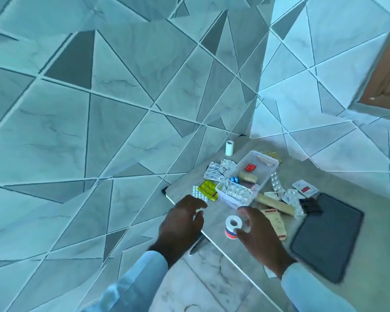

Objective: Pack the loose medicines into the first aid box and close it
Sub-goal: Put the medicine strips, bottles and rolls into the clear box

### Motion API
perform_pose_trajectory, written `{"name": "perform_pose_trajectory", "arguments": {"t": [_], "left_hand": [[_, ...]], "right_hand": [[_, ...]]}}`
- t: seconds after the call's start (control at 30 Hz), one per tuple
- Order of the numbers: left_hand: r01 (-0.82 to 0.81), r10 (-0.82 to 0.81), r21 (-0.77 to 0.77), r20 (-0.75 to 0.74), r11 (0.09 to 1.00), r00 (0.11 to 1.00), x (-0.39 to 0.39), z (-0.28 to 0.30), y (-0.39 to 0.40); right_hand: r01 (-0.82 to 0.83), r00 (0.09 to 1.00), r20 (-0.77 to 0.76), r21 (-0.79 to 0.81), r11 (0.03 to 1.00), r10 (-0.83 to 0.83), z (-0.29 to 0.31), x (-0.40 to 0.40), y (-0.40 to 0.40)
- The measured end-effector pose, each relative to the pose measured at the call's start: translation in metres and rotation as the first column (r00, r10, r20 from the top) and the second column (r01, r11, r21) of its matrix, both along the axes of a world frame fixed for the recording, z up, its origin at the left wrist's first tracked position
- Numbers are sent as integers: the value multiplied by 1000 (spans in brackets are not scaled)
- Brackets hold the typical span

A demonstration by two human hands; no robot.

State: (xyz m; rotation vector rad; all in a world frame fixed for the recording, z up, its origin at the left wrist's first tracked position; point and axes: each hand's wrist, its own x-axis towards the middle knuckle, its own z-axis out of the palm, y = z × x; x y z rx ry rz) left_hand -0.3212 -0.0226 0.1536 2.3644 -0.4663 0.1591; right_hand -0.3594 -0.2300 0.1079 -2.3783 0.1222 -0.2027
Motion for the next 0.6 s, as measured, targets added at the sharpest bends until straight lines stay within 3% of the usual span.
{"name": "perform_pose_trajectory", "arguments": {"t": [0.17,0.33,0.53,0.6], "left_hand": [[205,-206,-28,-24,978,978,64,-18,11],[338,-337,-83,27,938,941,131,-29,1],[352,-360,-128,-43,927,932,201,-37,-42],[329,-347,-163,-91,930,934,221,-38,-59]], "right_hand": [[220,960,-152,-113,969,-236,-42,26,17],[281,897,-298,-187,941,-327,-64,41,28],[287,898,-292,-175,942,-328,-91,71,15],[367,876,-270,-169,915,-401,-127,85,-8]]}}
